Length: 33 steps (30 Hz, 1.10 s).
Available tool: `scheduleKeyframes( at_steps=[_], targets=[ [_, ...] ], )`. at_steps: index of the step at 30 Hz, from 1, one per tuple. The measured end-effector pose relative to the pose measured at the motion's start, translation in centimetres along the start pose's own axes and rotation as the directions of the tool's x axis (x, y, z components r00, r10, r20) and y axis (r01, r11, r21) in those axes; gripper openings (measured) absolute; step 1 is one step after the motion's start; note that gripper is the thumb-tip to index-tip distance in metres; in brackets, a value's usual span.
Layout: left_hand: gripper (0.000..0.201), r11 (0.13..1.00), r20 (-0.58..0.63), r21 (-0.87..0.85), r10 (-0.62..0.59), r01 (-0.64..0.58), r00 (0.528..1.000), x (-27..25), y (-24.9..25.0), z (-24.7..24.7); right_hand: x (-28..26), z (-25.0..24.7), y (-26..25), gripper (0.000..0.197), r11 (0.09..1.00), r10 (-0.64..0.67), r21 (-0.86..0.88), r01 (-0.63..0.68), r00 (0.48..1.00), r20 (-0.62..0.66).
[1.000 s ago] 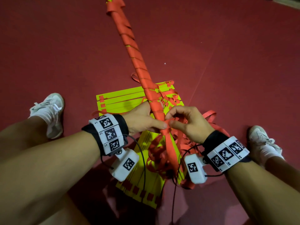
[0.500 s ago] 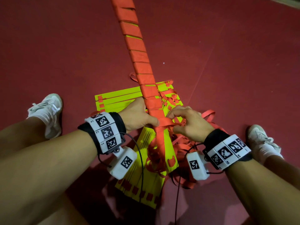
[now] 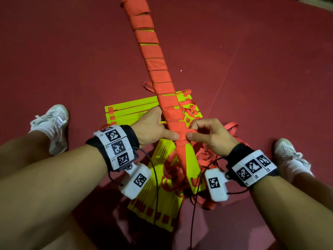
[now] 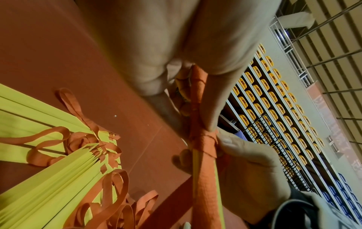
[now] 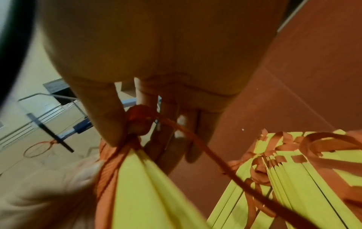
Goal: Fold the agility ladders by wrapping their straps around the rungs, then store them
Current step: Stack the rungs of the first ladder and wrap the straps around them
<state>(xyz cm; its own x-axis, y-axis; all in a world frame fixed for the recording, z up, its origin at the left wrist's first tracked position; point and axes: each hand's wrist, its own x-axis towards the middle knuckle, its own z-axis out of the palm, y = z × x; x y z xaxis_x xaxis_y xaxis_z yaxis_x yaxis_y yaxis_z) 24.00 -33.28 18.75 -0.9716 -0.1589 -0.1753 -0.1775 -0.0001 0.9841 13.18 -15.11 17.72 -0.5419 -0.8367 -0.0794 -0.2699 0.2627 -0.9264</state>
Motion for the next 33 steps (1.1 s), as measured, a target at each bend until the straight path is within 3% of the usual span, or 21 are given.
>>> scheduleKeyframes(
  at_steps=[4,8,11,17,19,24,27,30,33],
  targets=[
    [0.082,0.999,-0.032,-0.046,-0.018,0.017,0.999,0.1,-0.2,-0.2,-0.1,0.0,0.0,0.025,0.994,-0.004,0.112,0.011,0.998,-0.058],
    [0.075,0.998,-0.037,-0.058,-0.035,0.033,0.999,0.0,0.1,-0.1,-0.1,0.3,-0.1,0.032,0.995,-0.08,0.055,0.086,0.991,-0.111],
    [0.057,0.992,-0.047,-0.072,-0.108,0.104,0.993,-0.1,0.6,0.6,0.1,0.6,0.2,0.033,0.994,-0.107,-0.053,0.099,0.98,-0.166],
    [0.048,0.974,-0.318,-0.168,-0.2,0.153,0.927,0.5,0.2,0.8,-0.1,1.3,-0.2,0.041,0.901,-0.237,-0.406,0.152,0.957,-0.166],
    [0.047,0.971,-0.343,-0.157,-0.225,0.181,0.912,0.7,0.1,0.7,-0.2,1.3,-0.6,0.033,0.917,-0.2,-0.375,0.139,0.971,-0.129],
    [0.021,0.978,-0.308,-0.115,-0.204,0.177,0.929,0.9,0.3,0.3,-0.2,0.5,-0.5,0.012,0.983,-0.043,-0.178,0.042,0.999,-0.003],
    [0.022,0.985,-0.286,-0.072,-0.169,0.155,0.943,0.9,0.6,0.1,-0.1,0.2,-0.2,0.011,0.976,-0.028,-0.213,0.036,0.999,0.042],
    [0.012,0.993,-0.21,-0.03,-0.118,0.114,0.97,0.7,0.8,0.0,0.1,0.5,0.5,0.016,0.97,0.041,-0.241,-0.037,0.999,0.011],
    [0.017,0.998,-0.194,-0.038,-0.062,0.056,0.979,0.3,0.7,-0.1,0.2,0.8,0.9,0.02,0.971,0.115,-0.21,-0.117,0.993,-0.022]
  ],
)
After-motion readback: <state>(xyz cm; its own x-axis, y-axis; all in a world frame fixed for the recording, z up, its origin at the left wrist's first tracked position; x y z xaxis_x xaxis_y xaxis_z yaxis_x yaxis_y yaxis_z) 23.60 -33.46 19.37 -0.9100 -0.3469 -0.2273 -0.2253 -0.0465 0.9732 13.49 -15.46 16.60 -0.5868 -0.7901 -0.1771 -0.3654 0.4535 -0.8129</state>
